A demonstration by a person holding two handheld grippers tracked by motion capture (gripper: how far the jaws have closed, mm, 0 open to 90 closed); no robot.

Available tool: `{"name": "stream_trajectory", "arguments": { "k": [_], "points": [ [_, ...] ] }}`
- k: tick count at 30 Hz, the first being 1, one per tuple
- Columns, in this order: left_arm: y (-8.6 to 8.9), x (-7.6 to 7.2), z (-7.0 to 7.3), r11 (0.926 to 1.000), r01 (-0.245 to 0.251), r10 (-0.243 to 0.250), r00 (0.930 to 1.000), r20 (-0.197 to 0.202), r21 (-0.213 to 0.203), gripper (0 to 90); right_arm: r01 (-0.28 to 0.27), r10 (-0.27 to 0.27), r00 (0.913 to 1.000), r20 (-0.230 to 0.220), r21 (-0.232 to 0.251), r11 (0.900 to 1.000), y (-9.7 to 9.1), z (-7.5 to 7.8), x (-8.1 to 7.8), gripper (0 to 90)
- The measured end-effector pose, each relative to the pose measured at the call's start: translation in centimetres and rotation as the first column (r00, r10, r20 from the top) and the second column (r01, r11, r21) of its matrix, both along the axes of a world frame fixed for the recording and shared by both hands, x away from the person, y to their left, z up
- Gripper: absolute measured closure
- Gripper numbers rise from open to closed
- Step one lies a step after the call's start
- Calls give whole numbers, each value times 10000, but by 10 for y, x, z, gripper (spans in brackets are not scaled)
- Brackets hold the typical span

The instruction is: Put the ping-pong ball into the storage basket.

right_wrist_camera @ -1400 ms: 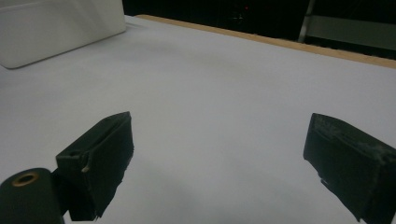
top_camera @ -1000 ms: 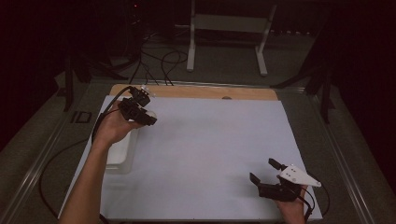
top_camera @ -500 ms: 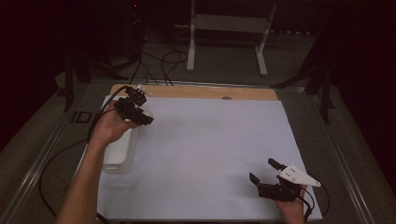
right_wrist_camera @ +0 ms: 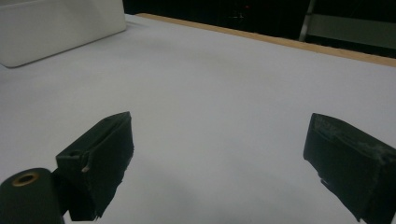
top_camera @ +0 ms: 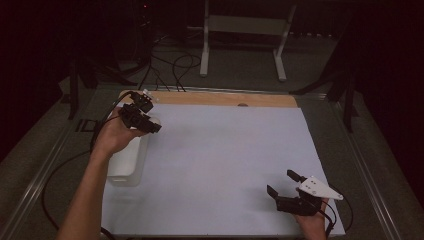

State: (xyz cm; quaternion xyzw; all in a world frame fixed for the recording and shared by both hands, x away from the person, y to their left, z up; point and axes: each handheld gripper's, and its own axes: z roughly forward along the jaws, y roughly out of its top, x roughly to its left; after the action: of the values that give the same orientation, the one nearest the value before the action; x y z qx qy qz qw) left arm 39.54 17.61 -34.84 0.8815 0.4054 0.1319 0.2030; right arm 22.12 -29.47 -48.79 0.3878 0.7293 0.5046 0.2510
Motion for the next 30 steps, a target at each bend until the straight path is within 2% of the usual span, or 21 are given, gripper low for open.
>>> {"name": "stream_trajectory", "arguments": {
  "k": [30],
  "points": [
    [13, -2, 0, 9997, -223, 223, 9997, -61, -10, 516, 48, -48, 10000, -15, -15, 10000, 0, 0, 0, 80]
  ]
}}
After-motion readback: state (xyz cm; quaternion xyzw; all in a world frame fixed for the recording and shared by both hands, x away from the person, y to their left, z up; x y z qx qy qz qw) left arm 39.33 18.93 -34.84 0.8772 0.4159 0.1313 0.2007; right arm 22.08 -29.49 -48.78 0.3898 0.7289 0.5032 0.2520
